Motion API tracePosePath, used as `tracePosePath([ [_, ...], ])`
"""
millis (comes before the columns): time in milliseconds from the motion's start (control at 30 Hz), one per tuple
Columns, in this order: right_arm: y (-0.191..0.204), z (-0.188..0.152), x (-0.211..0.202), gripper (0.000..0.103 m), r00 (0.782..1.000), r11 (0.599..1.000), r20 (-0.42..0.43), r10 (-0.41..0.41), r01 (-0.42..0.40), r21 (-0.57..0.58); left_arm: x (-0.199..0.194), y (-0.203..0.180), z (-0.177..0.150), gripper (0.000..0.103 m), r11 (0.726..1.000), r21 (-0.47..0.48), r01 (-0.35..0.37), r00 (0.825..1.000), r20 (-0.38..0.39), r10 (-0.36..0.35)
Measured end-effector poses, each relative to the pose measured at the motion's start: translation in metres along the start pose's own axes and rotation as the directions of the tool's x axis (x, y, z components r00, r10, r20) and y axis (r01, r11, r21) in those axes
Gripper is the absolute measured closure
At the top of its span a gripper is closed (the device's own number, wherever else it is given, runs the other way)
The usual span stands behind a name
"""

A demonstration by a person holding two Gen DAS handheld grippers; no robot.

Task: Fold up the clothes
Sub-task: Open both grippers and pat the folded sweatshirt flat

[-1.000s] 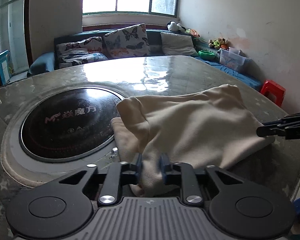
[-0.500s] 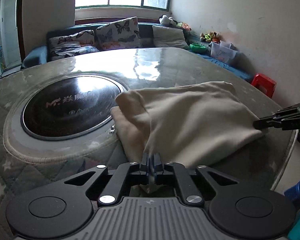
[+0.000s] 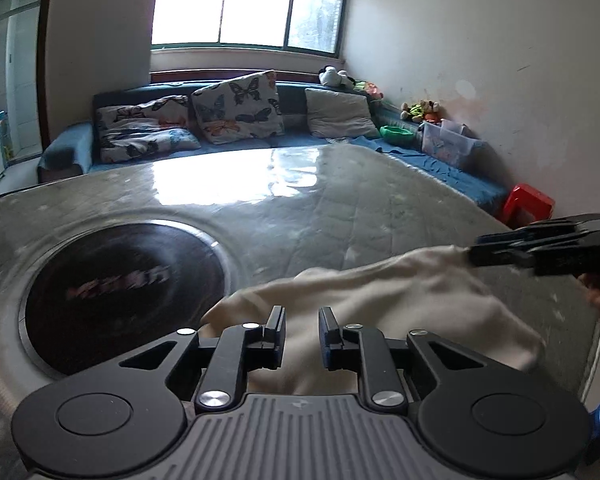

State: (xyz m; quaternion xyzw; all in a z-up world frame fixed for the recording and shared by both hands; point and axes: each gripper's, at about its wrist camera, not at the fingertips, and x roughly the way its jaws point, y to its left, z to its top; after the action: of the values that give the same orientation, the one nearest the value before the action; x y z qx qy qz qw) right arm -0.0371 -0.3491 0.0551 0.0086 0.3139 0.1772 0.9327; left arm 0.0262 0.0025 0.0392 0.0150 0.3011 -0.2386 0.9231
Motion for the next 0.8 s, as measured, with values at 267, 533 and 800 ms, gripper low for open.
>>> tracePosePath([
  [267,-0.004,-0.001,0.054,0.063,0.999,0.997,-0.035,-0.022,0.025,0.071,0.044,0.01,0.009,0.075,0.999,-0.045,-0.028,0.999,-0.041,0.026],
  [533,-0.012,-0.008,0.066,0.063,0.997,0.994,-0.068,-0.044,0.05,0.1,0.048,0.026,0.002,0.072,0.995,-0.076,-0.067,0.997,-0.044,0.064],
  [800,0.009,0.005,0.077,0.056,0.997,0.999,-0.069,-0.023,0.026,0.043,0.049,-0.003,0.009,0.071,0.999,-0.031,-0.018,0.999,-0.037,0.017],
])
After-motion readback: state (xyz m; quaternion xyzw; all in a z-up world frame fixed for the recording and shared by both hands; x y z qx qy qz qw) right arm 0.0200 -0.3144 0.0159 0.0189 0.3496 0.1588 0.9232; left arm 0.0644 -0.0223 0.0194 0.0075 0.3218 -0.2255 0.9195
